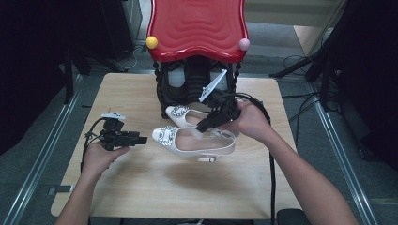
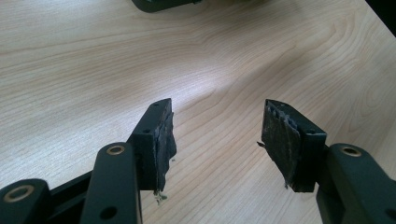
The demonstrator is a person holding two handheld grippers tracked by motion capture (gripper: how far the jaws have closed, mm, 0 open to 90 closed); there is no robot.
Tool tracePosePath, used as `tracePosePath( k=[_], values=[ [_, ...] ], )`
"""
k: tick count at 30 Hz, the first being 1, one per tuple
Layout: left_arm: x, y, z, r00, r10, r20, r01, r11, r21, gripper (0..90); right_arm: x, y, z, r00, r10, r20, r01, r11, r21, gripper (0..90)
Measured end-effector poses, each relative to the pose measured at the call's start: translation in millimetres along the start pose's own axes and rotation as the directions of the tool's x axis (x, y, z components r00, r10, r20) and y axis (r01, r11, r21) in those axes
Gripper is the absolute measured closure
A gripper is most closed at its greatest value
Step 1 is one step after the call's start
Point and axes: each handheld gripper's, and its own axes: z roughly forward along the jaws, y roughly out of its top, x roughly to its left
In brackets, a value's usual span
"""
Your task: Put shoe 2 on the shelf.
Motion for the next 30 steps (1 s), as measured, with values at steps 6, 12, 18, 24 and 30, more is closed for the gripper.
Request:
tracePosePath(
  k=[6, 12, 18, 24, 30],
  values=[
    [0.9, 0.0, 1.0, 1.0000, 0.001, 0.001, -0.001, 1.0000, 0.001, 43.9, 4.9, 15.3, -33.4, 0.9995, 0.031, -0.001, -0.031, 0.995, -0.098, 86.1],
    [1.0, -0.1, 0.8, 1.0000, -0.002, 0.001, 0.002, 1.0000, -0.006, 43.9, 5.3, 26.6, -66.9, 0.9953, 0.089, -0.039, -0.095, 0.973, -0.211, 86.2],
    [2.2, -0.5, 1.5, 1.0000, -0.001, 0.003, 0.001, 1.0000, 0.008, 43.7, 8.1, 36.1, -100.2, 0.9902, 0.131, -0.048, -0.140, 0.942, -0.306, 86.3],
    [0.8, 1.0, 3.9, 1.0000, -0.001, 0.000, 0.001, 1.0000, 0.003, 43.7, 7.8, 45.8, -128.4, 0.9800, 0.193, -0.048, -0.195, 0.885, -0.422, 86.3],
    [-0.7, 3.3, 8.0, 1.0000, 0.005, 0.005, -0.005, 0.9999, 0.011, 43.8, 1.6, 61.7, -149.7, 0.9634, 0.265, -0.041, -0.248, 0.823, -0.511, 86.4]
  ],
)
